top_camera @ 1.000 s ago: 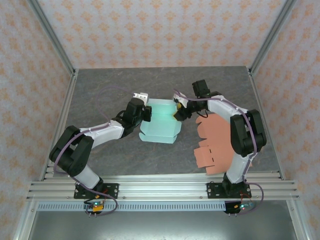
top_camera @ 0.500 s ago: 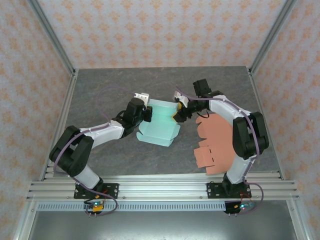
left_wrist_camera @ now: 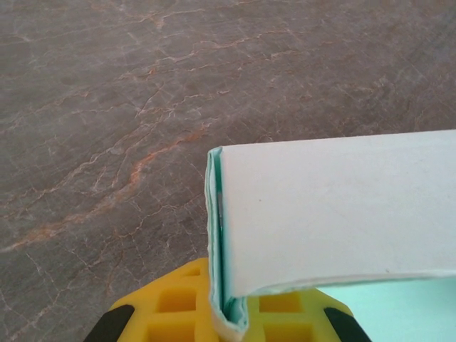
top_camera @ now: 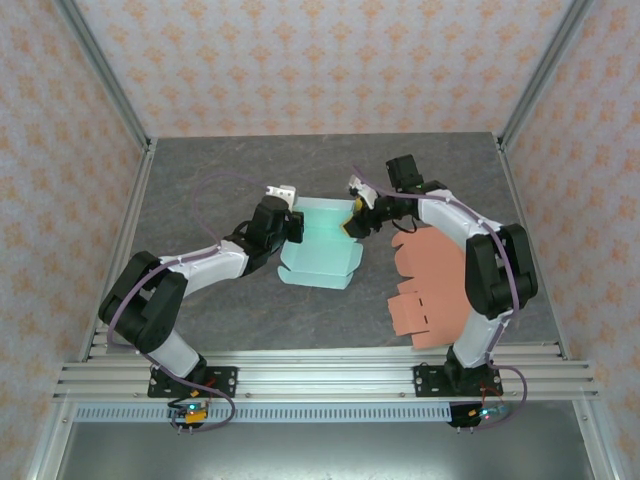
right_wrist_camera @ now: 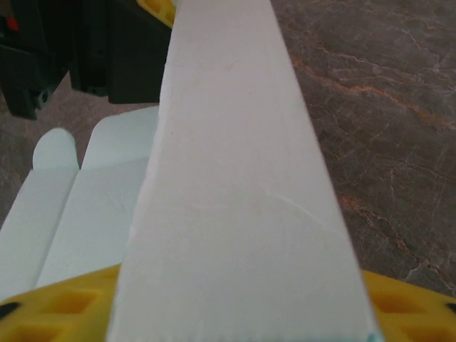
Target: Fold the paper box
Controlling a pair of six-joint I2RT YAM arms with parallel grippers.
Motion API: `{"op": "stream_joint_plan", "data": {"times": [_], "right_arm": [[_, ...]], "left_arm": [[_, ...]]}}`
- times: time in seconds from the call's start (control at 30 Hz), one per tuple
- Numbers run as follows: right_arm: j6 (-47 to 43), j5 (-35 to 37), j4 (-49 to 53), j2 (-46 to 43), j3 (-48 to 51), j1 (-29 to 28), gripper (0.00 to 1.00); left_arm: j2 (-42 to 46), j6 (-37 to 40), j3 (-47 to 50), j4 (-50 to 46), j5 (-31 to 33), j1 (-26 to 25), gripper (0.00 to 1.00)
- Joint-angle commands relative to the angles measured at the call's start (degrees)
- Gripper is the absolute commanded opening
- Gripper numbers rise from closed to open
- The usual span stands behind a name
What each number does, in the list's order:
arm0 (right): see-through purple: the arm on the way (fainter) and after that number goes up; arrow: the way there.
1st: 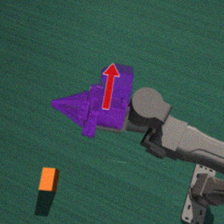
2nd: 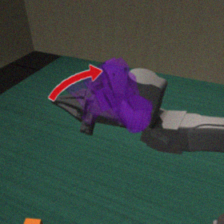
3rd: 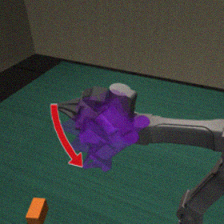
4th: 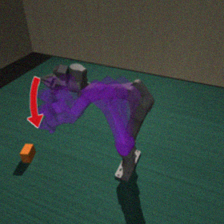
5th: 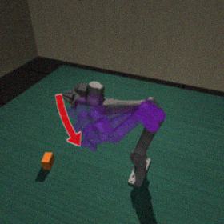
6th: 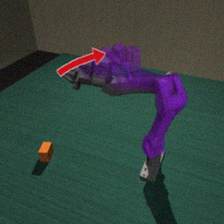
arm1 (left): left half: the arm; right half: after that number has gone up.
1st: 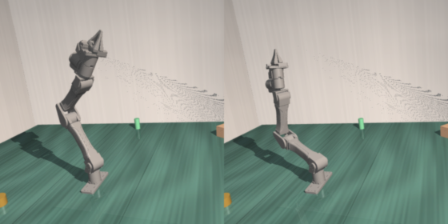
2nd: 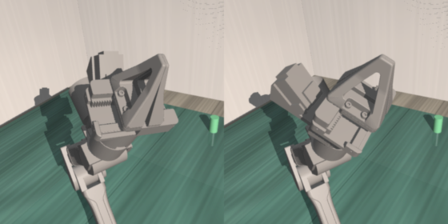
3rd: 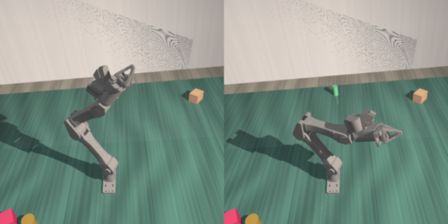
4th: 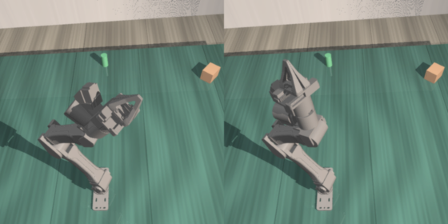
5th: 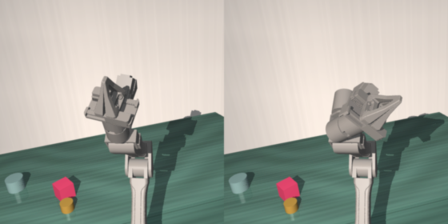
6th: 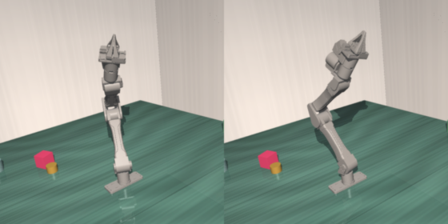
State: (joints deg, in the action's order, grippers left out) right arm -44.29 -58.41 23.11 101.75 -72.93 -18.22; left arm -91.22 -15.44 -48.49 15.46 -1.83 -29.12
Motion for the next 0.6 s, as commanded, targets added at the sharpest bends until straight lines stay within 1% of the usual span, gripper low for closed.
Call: {"op": "stream_joint_plan", "data": {"times": [0.0,0.03,0.07,0.1,0.13,0.2,0.23,0.3,0.33,0.37,0.4,0.47,0.5,0.53,0.57], "right_arm": [[6.62,0.34,-9.45,-4.63,3.53,0.37,0.77],[9.60,2.14,-12.52,-5.81,4.59,0.55,0.78],[13.11,5.56,-15.73,-7.30,5.65,0.51,0.83],[17.15,10.91,-18.50,-9.18,6.48,-0.02,0.87],[19.57,15.22,-19.10,-10.85,6.74,-0.52,0.99],[24.21,23.28,-19.81,-15.02,7.33,-1.68,0.99],[27.61,28.95,-20.85,-16.76,7.79,-1.95,0.99],[38.15,40.82,-22.34,-21.02,9.14,-2.04,0.99],[43.80,46.07,-22.09,-22.63,9.61,-2.08,0.99],[51.33,50.52,-21.18,-24.72,10.28,-2.08,0.99],[59.90,52.75,-18.23,-26.55,10.37,-2.02,0.99],[74.76,53.28,-10.68,-28.93,9.08,-1.94,0.99],[81.45,52.01,-8.24,-29.85,9.12,-2.00,0.99],[86.11,49.61,-8.24,-30.25,9.87,-1.98,0.99],[90.05,45.61,-11.00,-30.53,11.86,-2.07,0.99]], "left_arm": [[-0.44,-8.61,-3.52,-3.46,3.08,1.62,0.00],[-0.81,-11.03,-4.42,-5.34,3.28,2.18,0.00],[-1.41,-13.30,-5.29,-6.73,3.41,2.61,0.00],[-1.90,-14.68,-6.07,-7.51,3.41,2.90,0.00],[-2.34,-14.79,-6.77,-7.91,3.19,3.09,0.00],[-2.98,-17.06,-8.33,-8.75,2.99,3.27,0.00],[-2.98,-18.28,-9.10,-9.67,4.12,3.21,0.00],[-2.96,-22.68,-10.30,-12.62,7.33,3.20,0.00],[-3.00,-24.16,-10.47,-12.65,8.09,3.20,0.00],[-2.97,-26.43,-10.46,-12.65,9.24,3.31,0.00],[-3.05,-29.72,-10.61,-13.39,10.30,3.36,0.00],[-3.25,-37.44,-11.76,-15.85,9.89,4.17,0.00],[-3.35,-41.35,-12.41,-16.91,8.50,4.64,0.00],[-3.49,-43.45,-13.11,-17.30,7.56,4.82,0.00],[-3.77,-45.30,-13.86,-17.89,6.88,4.70,0.00]]}}
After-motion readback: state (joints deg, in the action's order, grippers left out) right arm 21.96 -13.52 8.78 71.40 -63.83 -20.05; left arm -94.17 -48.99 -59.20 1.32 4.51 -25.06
